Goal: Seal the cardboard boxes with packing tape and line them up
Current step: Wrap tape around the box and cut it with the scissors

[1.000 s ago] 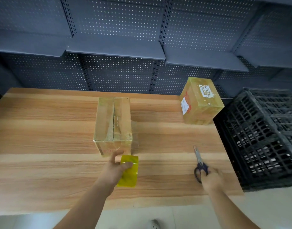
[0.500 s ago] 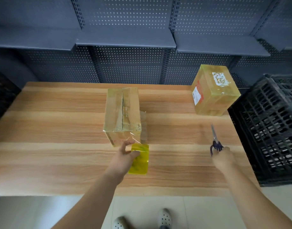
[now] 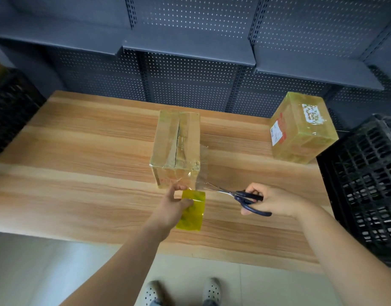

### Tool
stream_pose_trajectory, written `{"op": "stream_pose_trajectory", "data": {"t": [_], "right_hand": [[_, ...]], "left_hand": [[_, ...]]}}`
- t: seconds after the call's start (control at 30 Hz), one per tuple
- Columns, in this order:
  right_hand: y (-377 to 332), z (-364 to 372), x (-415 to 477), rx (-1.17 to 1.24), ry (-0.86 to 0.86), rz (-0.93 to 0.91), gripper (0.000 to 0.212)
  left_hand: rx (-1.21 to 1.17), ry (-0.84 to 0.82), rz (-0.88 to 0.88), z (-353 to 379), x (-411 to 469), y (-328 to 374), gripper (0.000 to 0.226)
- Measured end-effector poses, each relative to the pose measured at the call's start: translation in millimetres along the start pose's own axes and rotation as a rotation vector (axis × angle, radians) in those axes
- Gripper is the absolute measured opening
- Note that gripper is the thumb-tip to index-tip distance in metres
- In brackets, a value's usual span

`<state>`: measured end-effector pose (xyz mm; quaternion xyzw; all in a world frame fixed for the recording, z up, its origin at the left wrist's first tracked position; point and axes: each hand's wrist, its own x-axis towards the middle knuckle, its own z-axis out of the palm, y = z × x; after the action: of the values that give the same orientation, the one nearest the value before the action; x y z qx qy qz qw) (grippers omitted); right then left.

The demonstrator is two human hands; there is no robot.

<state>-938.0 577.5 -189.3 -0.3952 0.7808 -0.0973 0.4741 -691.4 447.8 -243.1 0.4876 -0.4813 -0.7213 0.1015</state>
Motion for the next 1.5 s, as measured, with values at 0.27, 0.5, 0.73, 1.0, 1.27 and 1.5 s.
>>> {"op": "stream_pose_trajectory", "data": {"t": [0.27, 0.5, 0.73, 1.0, 1.27, 1.5], "right_hand": [[-16, 9, 15, -0.001, -0.055, -0.019, 0.055], [-21, 11, 27, 0.042, -0.103, -0.03, 0.054], [-22, 13, 36, 0.068, -0.108, -0.038, 0.053], [-23, 15, 36, 0.118, -0.116, -0.037, 0.055], [-23, 17, 36, 0.168, -0.099, -0.032, 0.032], [-21, 14, 39, 0.095, -0.017, -0.056, 0.035]], "left_hand": [[-0.001, 0.002, 0.008, -4, -5, -4, 0.037], [-0.004, -0.017, -0.003, -7, -9, -3, 0.033], [-0.007, -0.027, 0.001, -10, -10, -2, 0.032], [0.028, -0.034, 0.0, -11, -7, 0, 0.031], [0.049, -0.044, 0.01, -15, -11, 4, 0.029], [0.069, -0.045, 0.017, -15, -11, 6, 0.029]]}}
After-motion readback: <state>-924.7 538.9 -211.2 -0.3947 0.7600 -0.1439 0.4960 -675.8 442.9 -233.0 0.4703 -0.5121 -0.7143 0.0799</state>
